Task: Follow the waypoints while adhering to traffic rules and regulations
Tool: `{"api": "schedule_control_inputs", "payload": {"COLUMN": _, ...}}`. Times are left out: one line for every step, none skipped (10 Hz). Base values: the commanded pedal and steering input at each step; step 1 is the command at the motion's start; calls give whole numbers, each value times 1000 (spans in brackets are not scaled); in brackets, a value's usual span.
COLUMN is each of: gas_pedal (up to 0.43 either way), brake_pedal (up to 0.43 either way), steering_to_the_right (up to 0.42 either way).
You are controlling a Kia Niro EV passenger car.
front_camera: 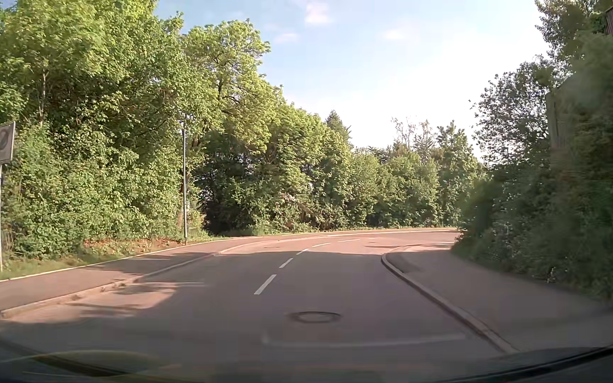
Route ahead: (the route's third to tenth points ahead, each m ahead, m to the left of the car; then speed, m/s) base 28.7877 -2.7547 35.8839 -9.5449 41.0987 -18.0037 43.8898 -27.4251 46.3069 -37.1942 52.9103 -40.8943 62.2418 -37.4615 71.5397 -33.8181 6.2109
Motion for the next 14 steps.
{"api": "schedule_control_inputs", "payload": {"gas_pedal": 0, "brake_pedal": 0, "steering_to_the_right": 2}}
{"api": "schedule_control_inputs", "payload": {"gas_pedal": 0, "brake_pedal": 0, "steering_to_the_right": 2}}
{"api": "schedule_control_inputs", "payload": {"gas_pedal": 8, "brake_pedal": 0, "steering_to_the_right": 2}}
{"api": "schedule_control_inputs", "payload": {"gas_pedal": 8, "brake_pedal": 0, "steering_to_the_right": 2}}
{"api": "schedule_control_inputs", "payload": {"gas_pedal": 20, "brake_pedal": 0, "steering_to_the_right": 1}}
{"api": "schedule_control_inputs", "payload": {"gas_pedal": 20, "brake_pedal": 0, "steering_to_the_right": 0}}
{"api": "schedule_control_inputs", "payload": {"gas_pedal": 28, "brake_pedal": 0, "steering_to_the_right": 0}}
{"api": "schedule_control_inputs", "payload": {"gas_pedal": 28, "brake_pedal": 0, "steering_to_the_right": 0}}
{"api": "schedule_control_inputs", "payload": {"gas_pedal": 28, "brake_pedal": 0, "steering_to_the_right": -1}}
{"api": "schedule_control_inputs", "payload": {"gas_pedal": 28, "brake_pedal": 0, "steering_to_the_right": -1}}
{"api": "schedule_control_inputs", "payload": {"gas_pedal": 28, "brake_pedal": 0, "steering_to_the_right": 0}}
{"api": "schedule_control_inputs", "payload": {"gas_pedal": 28, "brake_pedal": 0, "steering_to_the_right": 0}}
{"api": "schedule_control_inputs", "payload": {"gas_pedal": 28, "brake_pedal": 0, "steering_to_the_right": 0}}
{"api": "schedule_control_inputs", "payload": {"gas_pedal": 20, "brake_pedal": 0, "steering_to_the_right": 0}}
